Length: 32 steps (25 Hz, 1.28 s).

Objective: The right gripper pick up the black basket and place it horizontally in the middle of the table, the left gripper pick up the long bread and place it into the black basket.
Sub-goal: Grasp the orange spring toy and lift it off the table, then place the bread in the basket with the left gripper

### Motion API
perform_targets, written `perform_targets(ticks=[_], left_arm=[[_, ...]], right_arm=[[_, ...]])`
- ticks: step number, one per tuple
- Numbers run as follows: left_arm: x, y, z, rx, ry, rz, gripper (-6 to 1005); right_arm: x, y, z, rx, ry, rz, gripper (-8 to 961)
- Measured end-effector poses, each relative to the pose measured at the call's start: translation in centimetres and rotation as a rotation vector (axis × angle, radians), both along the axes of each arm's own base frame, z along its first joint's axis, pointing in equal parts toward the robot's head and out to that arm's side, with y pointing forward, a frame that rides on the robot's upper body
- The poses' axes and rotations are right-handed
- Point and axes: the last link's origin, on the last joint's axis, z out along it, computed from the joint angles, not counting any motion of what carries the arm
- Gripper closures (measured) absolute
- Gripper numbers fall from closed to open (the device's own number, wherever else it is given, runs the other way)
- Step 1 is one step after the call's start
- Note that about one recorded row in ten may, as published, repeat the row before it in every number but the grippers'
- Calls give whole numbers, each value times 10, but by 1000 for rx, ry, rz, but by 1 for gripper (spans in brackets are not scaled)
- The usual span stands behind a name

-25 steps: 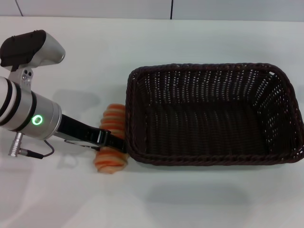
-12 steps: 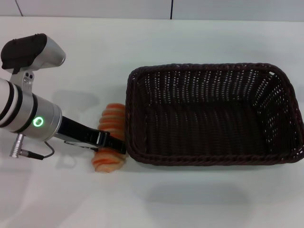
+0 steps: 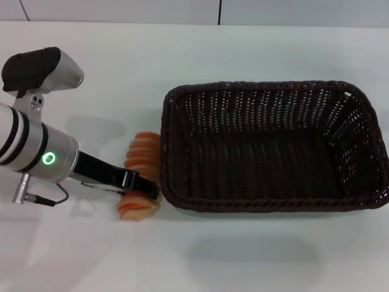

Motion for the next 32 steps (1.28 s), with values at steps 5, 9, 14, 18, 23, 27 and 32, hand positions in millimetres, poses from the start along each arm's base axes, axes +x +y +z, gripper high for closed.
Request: perform_targets(ticks=[5, 9, 14, 18, 23, 27, 32], left_arm=[[-2, 0, 0, 1, 2, -3, 389], [-2, 0, 1, 2, 4, -7, 439], [-3, 2, 5, 12, 5, -14, 472], [-13, 10, 21, 72, 37, -12, 518], [-31, 22, 55, 187, 57, -9, 566], [-41, 32, 85, 297, 60, -23, 601], [-25, 38, 111, 363, 52, -103, 645]], right_arm=[[-1, 0, 0, 2, 3, 4, 563], [-2, 0, 0, 0, 2, 7, 563], [-3, 2, 0, -4, 1, 8, 563], [-4, 3, 0, -5, 1, 11, 564], [-6, 4, -1, -6, 3, 13, 563], [-8, 6, -2, -8, 4, 16, 563], [-10, 8, -2, -8, 3, 19, 564]])
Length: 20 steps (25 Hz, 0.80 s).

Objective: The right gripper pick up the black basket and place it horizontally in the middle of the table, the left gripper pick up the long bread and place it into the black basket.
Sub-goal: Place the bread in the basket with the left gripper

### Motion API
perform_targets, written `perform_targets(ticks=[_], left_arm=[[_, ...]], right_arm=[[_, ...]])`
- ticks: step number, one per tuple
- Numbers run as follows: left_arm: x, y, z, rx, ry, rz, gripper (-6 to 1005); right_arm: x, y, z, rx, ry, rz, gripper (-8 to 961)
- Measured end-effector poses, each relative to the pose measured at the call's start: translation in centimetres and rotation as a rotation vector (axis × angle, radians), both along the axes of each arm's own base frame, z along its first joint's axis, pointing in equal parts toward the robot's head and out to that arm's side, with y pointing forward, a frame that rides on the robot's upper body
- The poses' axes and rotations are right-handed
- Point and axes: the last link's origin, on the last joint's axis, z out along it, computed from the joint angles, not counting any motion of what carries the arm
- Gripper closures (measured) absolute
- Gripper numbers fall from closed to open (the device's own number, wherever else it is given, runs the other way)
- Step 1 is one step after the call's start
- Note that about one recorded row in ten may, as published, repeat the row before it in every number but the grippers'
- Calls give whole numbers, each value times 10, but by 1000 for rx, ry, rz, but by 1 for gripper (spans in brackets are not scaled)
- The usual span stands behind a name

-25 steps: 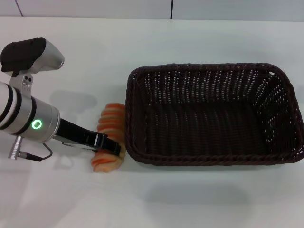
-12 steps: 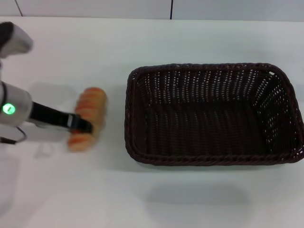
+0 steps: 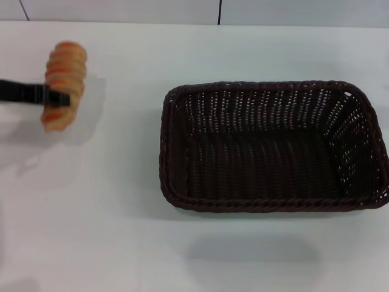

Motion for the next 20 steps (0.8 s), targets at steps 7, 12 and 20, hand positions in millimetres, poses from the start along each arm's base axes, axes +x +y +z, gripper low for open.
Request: perform_targets(ticks=[7, 12, 20], left_arm=[[73, -7, -1, -91, -128, -249, 685], [116, -21, -38, -264, -197, -392, 708], [138, -31, -95, -398, -268, -445, 757]], right_arm=[[2, 5, 4, 0, 5, -18, 564], [1, 6, 6, 3, 4, -16, 564], [-6, 9, 6, -7, -31, 15, 565]])
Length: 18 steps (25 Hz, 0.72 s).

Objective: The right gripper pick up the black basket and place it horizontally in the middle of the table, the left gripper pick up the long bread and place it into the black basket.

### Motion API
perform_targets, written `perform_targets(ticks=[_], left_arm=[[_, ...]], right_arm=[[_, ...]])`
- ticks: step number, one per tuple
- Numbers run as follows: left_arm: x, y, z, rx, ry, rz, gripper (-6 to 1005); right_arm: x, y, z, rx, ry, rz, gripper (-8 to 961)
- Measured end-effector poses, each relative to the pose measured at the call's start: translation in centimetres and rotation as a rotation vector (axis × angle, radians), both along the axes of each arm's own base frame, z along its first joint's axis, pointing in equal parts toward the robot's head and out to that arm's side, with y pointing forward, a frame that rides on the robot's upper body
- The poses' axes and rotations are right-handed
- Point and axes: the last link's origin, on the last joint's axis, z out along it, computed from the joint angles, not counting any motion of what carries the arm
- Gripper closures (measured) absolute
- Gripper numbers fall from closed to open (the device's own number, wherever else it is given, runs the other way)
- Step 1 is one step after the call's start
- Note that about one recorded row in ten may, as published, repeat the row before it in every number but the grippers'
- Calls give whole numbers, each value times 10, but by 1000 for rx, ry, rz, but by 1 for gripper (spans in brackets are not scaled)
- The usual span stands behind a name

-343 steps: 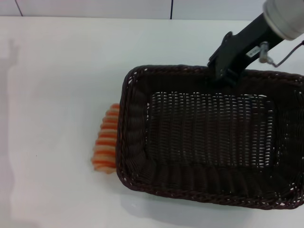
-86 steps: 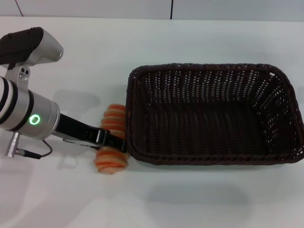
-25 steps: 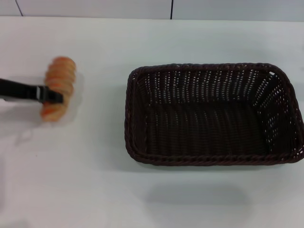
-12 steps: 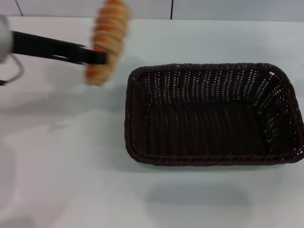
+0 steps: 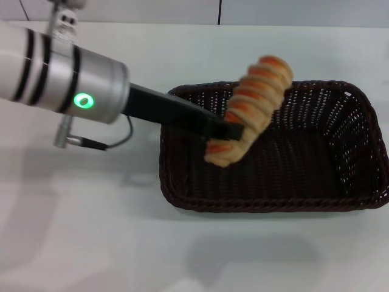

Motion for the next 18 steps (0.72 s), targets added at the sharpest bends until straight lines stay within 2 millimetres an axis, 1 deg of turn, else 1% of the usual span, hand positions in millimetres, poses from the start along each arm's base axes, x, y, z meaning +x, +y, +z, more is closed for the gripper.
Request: perform_targets(ticks=[3, 4, 6, 7, 8, 14, 18], left_arm=[[-1, 2, -9, 3, -1, 15, 758], [-4, 3, -20, 9, 3, 43, 748], [-6, 4, -26, 12, 7, 55, 727], [-6, 4, -26, 12, 7, 55, 717], [-8, 3, -33, 20, 8, 68, 707], [-13, 4, -34, 50, -3, 97, 571], [-19, 11, -28, 135, -31, 124, 480]], right_arm=[[-1, 1, 0, -3, -10, 7, 566], [-2, 1, 1, -4, -12, 9, 566], [-2, 1, 1, -6, -18, 12, 565], [-2, 1, 1, -7, -21, 13, 565], [-2, 1, 1, -7, -22, 14, 565], [1, -1, 1, -3, -21, 7, 564], [4, -3, 2, 5, -14, -3, 564]])
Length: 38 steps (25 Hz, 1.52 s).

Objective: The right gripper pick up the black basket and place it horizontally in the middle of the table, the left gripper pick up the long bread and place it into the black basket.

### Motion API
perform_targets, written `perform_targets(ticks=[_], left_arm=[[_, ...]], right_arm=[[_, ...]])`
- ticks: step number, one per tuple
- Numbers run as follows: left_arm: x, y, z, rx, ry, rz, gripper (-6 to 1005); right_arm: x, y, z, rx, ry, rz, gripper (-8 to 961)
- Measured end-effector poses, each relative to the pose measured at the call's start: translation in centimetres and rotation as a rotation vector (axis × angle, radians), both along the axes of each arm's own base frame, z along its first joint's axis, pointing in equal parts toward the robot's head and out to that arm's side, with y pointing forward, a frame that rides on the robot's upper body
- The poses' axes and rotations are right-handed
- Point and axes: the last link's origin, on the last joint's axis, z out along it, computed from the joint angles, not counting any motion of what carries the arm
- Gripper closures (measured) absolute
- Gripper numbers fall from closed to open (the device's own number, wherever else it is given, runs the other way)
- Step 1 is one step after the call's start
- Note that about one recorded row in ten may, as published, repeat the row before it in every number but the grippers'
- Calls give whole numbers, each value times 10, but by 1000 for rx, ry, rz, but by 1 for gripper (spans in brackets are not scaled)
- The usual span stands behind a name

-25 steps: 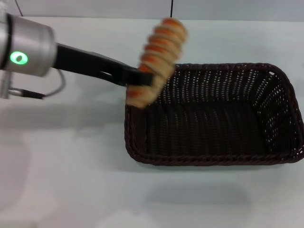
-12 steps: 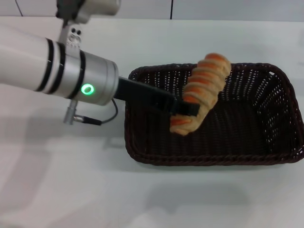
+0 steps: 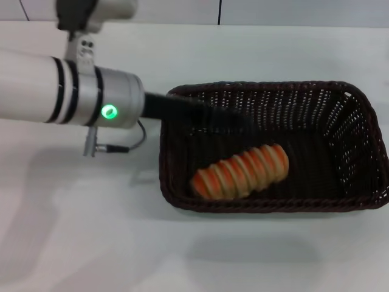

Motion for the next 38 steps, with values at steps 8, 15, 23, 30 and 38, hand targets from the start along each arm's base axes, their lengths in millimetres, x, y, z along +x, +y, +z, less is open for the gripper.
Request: perform_targets(ticks=[8, 15, 23, 30, 38], left_arm=[[-41, 35, 39, 470, -31, 69, 200], [-99, 46, 108, 1058, 26, 192, 139], [-121, 33, 136, 1501, 223, 80, 139], [-133, 21, 119, 1603, 116, -128, 140], [-174, 19, 118, 1525, -50, -61, 140]], right_arm=[[3, -2, 0, 7, 11, -10, 563], [7, -3, 2, 34, 57, -31, 564], [11, -3, 5, 46, 109, -30, 564], [14, -6, 2, 45, 118, -43, 563], [17, -6, 0, 35, 165, -41, 564]])
